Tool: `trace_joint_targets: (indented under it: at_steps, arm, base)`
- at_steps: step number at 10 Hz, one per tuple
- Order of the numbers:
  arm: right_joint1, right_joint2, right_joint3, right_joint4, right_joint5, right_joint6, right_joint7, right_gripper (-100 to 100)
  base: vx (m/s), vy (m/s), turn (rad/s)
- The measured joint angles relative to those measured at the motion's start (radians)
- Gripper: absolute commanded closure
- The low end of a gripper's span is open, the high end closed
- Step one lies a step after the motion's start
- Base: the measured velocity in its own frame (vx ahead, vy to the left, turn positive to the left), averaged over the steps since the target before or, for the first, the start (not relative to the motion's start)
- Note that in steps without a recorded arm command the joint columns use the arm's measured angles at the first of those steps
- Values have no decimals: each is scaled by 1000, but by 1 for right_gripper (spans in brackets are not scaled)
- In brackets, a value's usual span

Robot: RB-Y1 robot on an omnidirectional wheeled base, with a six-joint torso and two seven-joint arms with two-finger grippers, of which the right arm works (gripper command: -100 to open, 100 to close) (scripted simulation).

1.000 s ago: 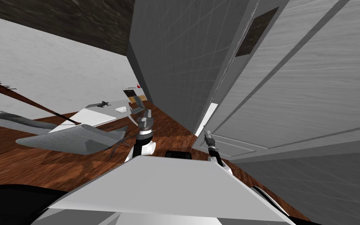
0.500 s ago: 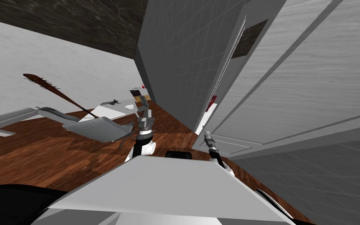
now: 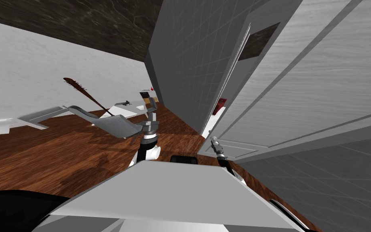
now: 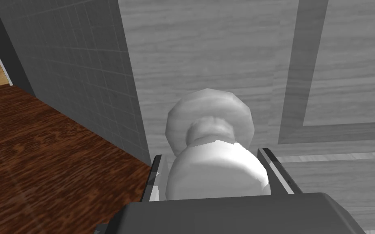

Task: Pull the door open

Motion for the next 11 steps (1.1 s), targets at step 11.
trace_joint_targets:
  at_steps: [11]
  arm:
    - [72,-81,92,19,45,-141,-99,100]
  base:
    - [-189,-57,115]
